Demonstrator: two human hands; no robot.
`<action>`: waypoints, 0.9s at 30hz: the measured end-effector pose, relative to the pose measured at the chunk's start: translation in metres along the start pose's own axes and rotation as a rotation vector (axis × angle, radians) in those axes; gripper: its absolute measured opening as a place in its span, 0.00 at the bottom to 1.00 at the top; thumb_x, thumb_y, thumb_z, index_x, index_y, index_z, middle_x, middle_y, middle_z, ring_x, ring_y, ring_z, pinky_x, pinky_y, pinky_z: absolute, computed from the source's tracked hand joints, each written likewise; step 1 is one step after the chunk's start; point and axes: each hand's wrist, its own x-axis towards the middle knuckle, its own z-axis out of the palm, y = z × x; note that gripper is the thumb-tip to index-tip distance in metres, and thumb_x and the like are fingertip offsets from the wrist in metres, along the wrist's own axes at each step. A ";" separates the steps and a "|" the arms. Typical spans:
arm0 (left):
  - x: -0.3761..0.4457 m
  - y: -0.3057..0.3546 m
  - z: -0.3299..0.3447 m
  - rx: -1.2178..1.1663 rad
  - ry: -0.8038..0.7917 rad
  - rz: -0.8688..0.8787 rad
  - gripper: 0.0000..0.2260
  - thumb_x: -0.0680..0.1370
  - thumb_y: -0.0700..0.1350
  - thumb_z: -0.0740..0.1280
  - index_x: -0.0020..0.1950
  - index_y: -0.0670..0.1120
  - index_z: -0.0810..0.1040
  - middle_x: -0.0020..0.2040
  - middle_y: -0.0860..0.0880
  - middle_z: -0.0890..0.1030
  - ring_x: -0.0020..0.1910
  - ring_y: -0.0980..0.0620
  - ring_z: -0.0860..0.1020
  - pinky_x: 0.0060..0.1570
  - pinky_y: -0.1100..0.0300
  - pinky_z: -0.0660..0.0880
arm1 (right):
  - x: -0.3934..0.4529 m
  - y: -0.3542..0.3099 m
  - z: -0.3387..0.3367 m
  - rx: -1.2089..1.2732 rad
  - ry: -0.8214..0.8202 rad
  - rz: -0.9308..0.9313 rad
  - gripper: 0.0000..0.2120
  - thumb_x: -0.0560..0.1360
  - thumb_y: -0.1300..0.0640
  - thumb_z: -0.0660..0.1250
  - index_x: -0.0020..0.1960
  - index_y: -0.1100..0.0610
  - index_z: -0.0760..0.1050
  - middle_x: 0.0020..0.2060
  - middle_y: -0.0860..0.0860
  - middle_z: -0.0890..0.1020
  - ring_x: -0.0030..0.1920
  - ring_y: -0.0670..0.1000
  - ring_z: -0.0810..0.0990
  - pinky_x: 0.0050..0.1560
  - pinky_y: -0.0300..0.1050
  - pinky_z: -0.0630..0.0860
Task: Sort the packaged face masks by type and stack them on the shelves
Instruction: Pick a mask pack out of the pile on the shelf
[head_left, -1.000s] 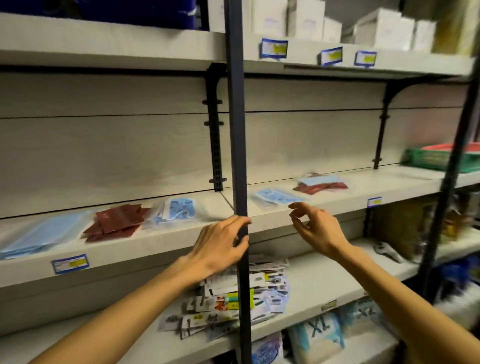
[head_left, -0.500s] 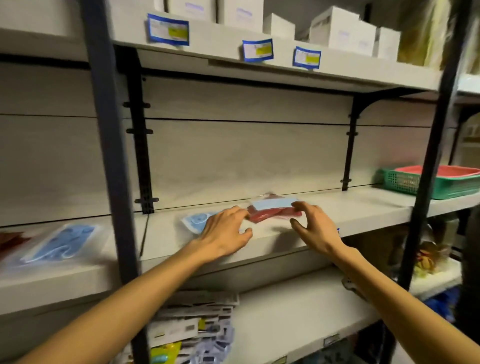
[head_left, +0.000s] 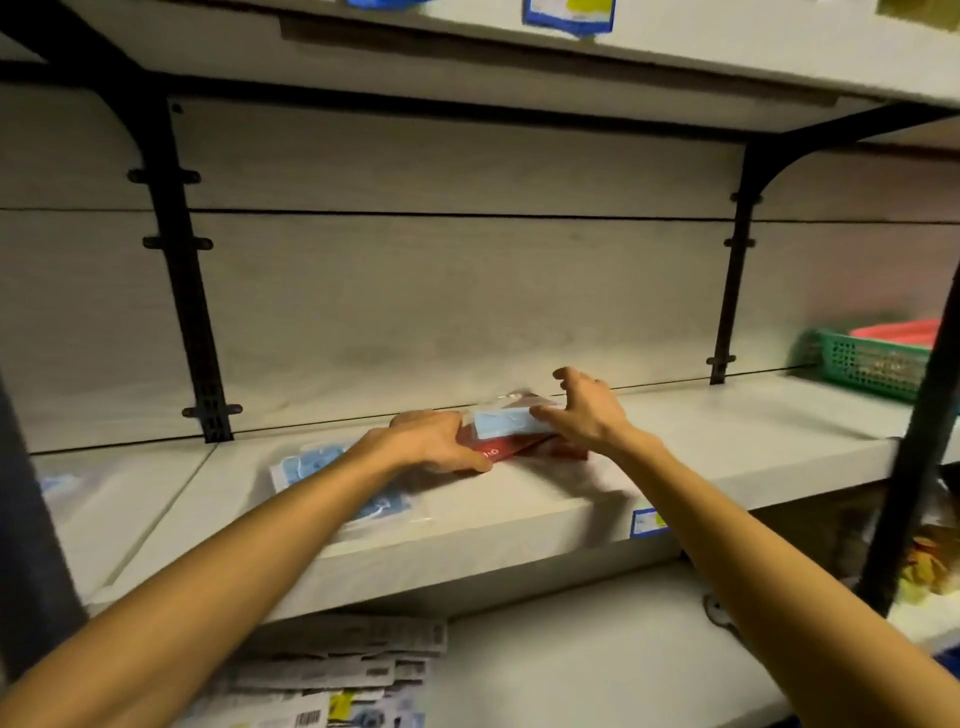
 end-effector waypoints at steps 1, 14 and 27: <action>0.007 -0.001 -0.001 0.013 -0.004 -0.008 0.33 0.60 0.78 0.63 0.55 0.58 0.74 0.49 0.55 0.80 0.43 0.54 0.77 0.35 0.58 0.67 | 0.011 0.000 0.004 -0.038 -0.054 -0.016 0.35 0.75 0.43 0.71 0.76 0.58 0.65 0.70 0.59 0.74 0.70 0.61 0.69 0.66 0.51 0.69; 0.042 -0.022 -0.005 -0.229 -0.093 -0.026 0.38 0.55 0.81 0.70 0.51 0.53 0.82 0.45 0.55 0.85 0.45 0.53 0.83 0.49 0.53 0.80 | 0.085 0.036 0.026 -0.185 -0.255 -0.015 0.46 0.61 0.25 0.67 0.71 0.51 0.72 0.65 0.53 0.77 0.66 0.57 0.73 0.65 0.51 0.72; 0.032 0.001 -0.008 -0.399 -0.074 -0.067 0.19 0.61 0.52 0.73 0.49 0.50 0.78 0.42 0.51 0.83 0.37 0.54 0.78 0.40 0.53 0.77 | 0.085 0.054 0.024 -0.131 -0.081 0.062 0.29 0.66 0.38 0.73 0.61 0.54 0.77 0.58 0.55 0.80 0.59 0.59 0.77 0.53 0.48 0.74</action>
